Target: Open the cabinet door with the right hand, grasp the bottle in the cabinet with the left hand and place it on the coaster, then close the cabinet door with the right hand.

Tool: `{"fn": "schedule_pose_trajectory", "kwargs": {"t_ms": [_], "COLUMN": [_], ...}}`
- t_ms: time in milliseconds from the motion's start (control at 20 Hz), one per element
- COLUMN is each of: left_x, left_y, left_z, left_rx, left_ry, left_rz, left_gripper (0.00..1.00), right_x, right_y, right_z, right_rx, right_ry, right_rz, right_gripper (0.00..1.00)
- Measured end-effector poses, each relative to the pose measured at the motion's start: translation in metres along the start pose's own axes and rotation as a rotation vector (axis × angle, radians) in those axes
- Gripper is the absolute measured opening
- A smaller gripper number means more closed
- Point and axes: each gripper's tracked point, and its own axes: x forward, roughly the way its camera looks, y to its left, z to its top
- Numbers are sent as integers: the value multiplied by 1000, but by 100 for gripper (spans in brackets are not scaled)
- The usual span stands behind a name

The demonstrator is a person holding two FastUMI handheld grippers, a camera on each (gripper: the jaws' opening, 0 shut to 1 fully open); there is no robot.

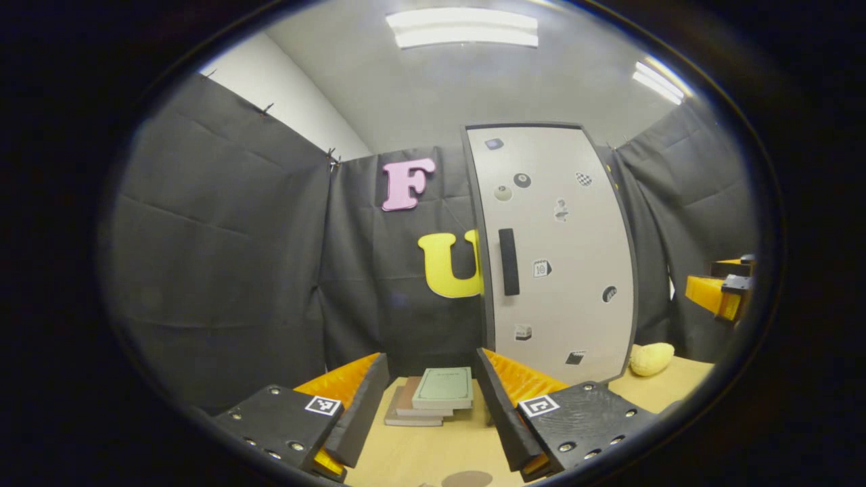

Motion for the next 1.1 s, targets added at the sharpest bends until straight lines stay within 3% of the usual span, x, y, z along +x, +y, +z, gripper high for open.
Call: {"fn": "schedule_pose_trajectory", "kwargs": {"t_ms": [100,1100], "left_x": [-4,-42], "left_y": [7,134], "left_z": [0,-14], "left_rx": [-1,19], "left_ry": [-1,35], "left_rz": [9,247], "left_gripper": [82,80], "right_x": [6,99], "right_y": [7,121], "right_z": [4,71], "right_rx": [-6,62], "right_ry": [-1,-50], "right_rz": [17,225], "right_gripper": [98,97]}}
